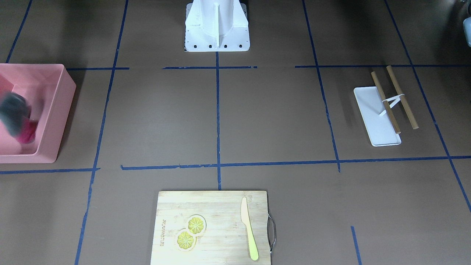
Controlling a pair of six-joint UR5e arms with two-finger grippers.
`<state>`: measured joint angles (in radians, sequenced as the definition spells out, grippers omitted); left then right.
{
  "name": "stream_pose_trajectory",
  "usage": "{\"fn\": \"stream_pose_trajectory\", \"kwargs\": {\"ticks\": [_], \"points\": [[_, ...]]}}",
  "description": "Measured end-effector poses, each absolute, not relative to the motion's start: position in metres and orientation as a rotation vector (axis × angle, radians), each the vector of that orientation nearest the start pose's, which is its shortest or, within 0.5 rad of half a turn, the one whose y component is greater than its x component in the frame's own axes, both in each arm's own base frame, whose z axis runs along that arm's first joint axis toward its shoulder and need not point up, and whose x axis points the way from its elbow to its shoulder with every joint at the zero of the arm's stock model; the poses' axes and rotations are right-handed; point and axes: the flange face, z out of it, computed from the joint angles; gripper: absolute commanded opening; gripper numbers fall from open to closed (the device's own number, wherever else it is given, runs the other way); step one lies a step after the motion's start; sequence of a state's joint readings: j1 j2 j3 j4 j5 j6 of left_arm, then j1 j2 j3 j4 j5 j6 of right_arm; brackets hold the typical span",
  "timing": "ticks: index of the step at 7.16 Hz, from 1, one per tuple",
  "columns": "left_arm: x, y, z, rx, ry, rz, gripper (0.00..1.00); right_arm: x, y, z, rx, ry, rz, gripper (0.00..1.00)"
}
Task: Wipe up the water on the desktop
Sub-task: 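Open the right gripper to drop the cloth into the pink bin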
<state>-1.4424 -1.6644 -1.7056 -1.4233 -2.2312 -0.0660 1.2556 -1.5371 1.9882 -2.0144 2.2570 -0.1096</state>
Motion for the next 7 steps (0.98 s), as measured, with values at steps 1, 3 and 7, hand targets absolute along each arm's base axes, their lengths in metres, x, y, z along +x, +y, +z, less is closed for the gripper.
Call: {"fn": "stream_pose_trajectory", "kwargs": {"ticks": [1,3,7], "points": [[-0.004,-0.532,0.568,0.013,0.666,0.086,1.0,-0.076,-0.469,0.487,-0.049,-0.702,-0.405,1.0],[-0.008,-0.53,0.572,0.008,0.666,0.083,1.0,-0.058,-0.48,0.472,0.027,-0.735,-0.37,1.0],[-0.041,-0.524,0.622,-0.036,0.715,0.079,1.0,0.037,-0.461,0.558,0.061,-0.795,-0.153,1.0]]}}
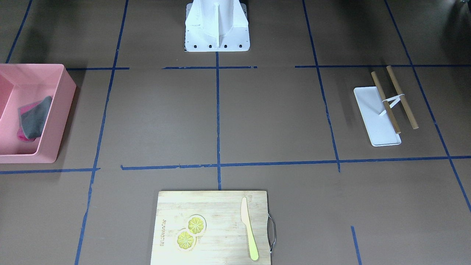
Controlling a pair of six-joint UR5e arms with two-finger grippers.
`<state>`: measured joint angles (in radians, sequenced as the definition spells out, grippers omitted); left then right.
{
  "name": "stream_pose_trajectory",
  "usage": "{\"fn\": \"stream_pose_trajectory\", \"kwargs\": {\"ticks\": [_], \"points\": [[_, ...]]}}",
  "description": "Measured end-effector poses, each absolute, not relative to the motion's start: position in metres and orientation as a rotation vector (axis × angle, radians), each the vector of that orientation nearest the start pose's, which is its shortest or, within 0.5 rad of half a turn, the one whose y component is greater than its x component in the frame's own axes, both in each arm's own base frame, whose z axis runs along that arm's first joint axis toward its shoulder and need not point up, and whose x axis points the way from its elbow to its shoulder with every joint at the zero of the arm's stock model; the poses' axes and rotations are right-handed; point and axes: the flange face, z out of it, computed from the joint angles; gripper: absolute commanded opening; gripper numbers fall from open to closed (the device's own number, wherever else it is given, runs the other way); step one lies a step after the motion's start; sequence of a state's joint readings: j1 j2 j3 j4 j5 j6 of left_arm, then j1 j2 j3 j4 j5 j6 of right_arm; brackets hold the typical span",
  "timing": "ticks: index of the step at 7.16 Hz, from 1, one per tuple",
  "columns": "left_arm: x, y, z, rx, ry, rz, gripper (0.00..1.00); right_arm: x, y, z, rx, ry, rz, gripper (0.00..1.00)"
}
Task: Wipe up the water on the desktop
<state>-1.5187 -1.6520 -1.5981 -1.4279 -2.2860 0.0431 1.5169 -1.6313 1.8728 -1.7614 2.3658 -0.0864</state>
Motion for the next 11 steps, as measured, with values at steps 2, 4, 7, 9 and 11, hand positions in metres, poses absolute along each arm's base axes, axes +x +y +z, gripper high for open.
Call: {"fn": "stream_pose_trajectory", "kwargs": {"ticks": [2,4,7,9,11], "points": [[-0.048,-0.519,0.645,-0.056,0.765,0.053,1.0,0.055,-0.455,0.613,0.094,-0.863,-0.112,1.0],[-0.052,-0.501,0.667,-0.051,0.79,0.042,1.0,0.066,-0.451,0.654,0.096,-0.877,-0.083,1.0],[-0.053,-0.488,0.678,-0.035,0.793,0.04,1.0,0.077,-0.448,0.681,0.087,-0.878,-0.048,1.0],[-0.053,-0.488,0.679,-0.035,0.793,0.035,1.0,0.08,-0.457,0.662,0.082,-0.876,0.04,1.0],[-0.053,-0.488,0.679,-0.036,0.793,0.031,1.0,0.081,-0.461,0.647,0.077,-0.878,0.102,1.0]]}}
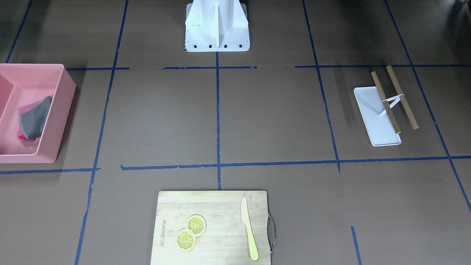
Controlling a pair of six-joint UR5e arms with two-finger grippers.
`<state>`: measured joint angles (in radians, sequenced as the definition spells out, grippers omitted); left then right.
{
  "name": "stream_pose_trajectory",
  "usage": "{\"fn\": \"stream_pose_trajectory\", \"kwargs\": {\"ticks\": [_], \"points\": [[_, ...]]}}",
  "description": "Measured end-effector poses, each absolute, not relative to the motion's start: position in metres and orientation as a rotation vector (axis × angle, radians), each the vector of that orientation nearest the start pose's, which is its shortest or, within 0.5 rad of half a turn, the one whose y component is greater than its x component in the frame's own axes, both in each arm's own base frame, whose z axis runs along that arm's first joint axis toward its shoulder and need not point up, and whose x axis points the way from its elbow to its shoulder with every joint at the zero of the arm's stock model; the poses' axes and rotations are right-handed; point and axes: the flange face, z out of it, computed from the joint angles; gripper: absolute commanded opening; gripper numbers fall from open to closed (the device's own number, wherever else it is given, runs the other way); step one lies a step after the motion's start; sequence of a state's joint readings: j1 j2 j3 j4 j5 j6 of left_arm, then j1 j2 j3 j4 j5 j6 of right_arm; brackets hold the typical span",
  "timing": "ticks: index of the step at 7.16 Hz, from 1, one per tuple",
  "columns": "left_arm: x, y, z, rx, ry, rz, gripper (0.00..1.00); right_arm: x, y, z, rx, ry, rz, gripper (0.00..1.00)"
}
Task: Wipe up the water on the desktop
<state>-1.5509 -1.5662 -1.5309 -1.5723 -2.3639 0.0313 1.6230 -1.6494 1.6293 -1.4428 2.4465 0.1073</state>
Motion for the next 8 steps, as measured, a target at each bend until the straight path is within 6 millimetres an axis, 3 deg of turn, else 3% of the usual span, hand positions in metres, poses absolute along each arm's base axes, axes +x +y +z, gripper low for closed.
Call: {"fn": "stream_pose_trajectory", "kwargs": {"ticks": [6,8], "points": [[-0.054,-0.486,0.684,-0.043,0.794,0.03,1.0,0.082,-0.461,0.647,0.079,-0.843,0.101,1.0],[-0.066,-0.486,0.679,-0.025,0.808,0.006,1.0,0.081,-0.46,0.648,0.077,-0.843,0.1,1.0]]}}
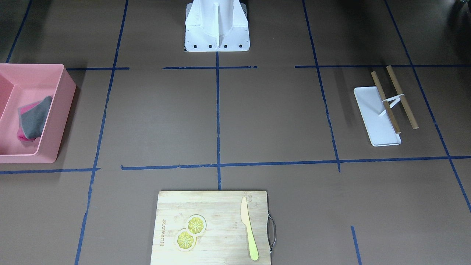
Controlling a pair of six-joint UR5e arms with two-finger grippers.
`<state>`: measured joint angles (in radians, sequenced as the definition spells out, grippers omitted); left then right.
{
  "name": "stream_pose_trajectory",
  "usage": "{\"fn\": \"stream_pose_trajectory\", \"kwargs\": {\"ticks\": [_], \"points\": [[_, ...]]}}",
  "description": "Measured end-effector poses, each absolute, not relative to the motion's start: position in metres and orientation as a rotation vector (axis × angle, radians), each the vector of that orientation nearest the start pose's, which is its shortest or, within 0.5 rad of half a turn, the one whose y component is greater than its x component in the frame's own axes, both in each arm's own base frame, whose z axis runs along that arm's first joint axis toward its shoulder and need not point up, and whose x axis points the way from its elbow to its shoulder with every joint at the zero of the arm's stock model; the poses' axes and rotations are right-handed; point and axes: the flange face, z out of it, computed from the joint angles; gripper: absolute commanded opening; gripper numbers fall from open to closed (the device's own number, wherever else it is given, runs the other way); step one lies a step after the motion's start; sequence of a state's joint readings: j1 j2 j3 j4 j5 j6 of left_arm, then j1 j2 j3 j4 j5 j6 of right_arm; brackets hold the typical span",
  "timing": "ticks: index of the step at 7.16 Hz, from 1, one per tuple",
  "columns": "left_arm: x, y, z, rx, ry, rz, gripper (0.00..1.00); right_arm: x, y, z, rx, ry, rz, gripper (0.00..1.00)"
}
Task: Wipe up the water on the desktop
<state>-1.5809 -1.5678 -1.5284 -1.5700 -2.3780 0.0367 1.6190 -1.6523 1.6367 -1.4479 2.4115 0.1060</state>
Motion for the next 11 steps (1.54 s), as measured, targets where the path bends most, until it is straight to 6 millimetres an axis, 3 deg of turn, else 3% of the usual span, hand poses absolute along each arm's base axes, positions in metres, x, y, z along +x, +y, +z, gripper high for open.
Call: {"fn": "stream_pose_trajectory", "kwargs": {"ticks": [2,11], "points": [[-0.0741,-0.4887,0.6694,-0.011,0.852,-0.017,1.0,0.0808,-0.4596,0.6482,0.075,-0.843,0.099,1.0],[-0.0759,-0.4897,0.6676,0.0,0.86,-0.019,1.0,0.0824,-0.4577,0.6531,0.078,-0.81,0.086,1.0]]}}
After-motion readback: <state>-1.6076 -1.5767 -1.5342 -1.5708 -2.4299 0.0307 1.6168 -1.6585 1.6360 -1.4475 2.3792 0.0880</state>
